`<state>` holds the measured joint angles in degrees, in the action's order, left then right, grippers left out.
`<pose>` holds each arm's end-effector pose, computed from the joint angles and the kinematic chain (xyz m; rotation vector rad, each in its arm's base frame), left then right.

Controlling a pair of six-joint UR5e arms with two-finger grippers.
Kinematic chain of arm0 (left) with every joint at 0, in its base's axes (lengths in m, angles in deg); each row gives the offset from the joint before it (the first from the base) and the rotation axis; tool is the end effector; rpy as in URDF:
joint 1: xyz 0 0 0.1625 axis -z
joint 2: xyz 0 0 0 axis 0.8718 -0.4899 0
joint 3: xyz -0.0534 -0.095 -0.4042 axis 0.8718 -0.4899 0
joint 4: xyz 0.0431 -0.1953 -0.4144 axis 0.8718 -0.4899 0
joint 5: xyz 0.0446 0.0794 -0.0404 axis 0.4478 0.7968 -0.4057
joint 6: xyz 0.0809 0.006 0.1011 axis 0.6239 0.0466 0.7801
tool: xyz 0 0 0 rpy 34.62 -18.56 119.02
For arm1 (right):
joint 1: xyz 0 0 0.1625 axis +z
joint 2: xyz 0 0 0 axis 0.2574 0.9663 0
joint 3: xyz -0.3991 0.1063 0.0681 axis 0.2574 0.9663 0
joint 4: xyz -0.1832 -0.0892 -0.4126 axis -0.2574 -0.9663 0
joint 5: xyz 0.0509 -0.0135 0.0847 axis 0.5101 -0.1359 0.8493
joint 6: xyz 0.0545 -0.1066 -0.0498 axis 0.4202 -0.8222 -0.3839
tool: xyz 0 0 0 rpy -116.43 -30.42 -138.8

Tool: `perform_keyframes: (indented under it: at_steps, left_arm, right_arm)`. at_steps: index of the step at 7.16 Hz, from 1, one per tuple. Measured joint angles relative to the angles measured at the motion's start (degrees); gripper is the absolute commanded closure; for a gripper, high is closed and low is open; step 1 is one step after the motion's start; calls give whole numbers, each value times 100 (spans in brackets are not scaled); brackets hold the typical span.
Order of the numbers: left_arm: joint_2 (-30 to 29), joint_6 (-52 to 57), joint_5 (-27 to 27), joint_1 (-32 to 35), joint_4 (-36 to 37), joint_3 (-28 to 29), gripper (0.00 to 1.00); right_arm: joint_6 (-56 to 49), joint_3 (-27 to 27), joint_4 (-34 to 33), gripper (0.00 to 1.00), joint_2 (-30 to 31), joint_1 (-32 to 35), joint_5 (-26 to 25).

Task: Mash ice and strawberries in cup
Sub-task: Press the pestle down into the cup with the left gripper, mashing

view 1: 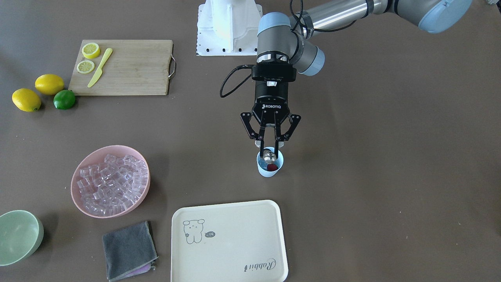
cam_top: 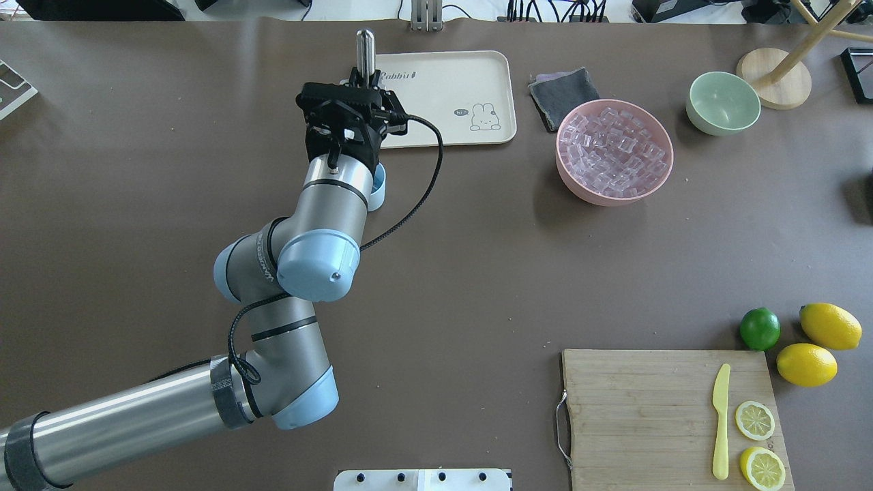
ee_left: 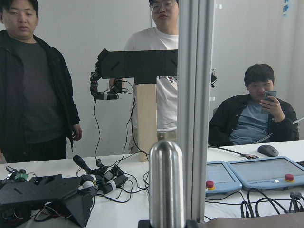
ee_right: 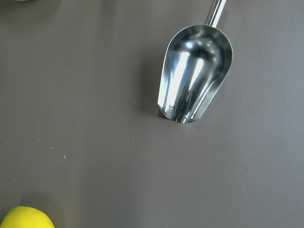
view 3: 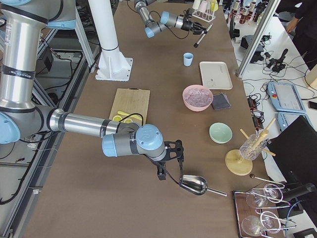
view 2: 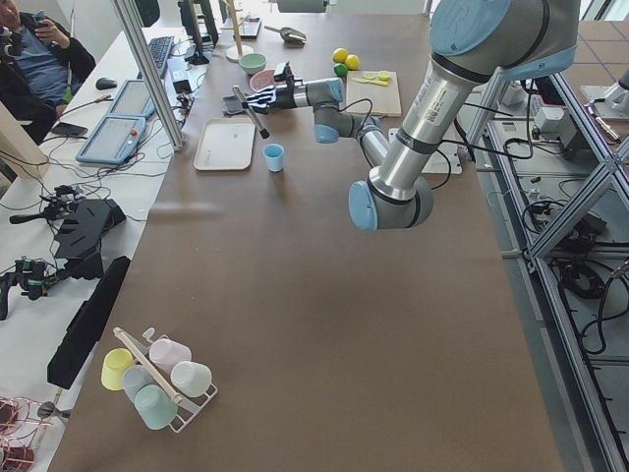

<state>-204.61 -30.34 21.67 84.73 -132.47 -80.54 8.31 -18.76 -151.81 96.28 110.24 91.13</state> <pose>0.5609 -0.5099 0.1452 1.3268 0.6926 -0.4233 0.0775 -0.4298 0.6977 0.1965 -0.8216 -0.0069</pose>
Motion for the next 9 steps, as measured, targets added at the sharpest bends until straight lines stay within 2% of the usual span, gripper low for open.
perform_keyframes:
  at_steps: [3,7,9]
  left_arm:
    - [177,5,60,-167,-272,154,80]
    - [158,10,22,79,-279,197,80]
    - [143,-190,15,103,-348,457,80]
  right_arm:
    - [-2,18,26,1,112,72,-15]
    - [-9,-21,33,1,136,130,-1]
    - [-9,-21,33,1,132,149,-18]
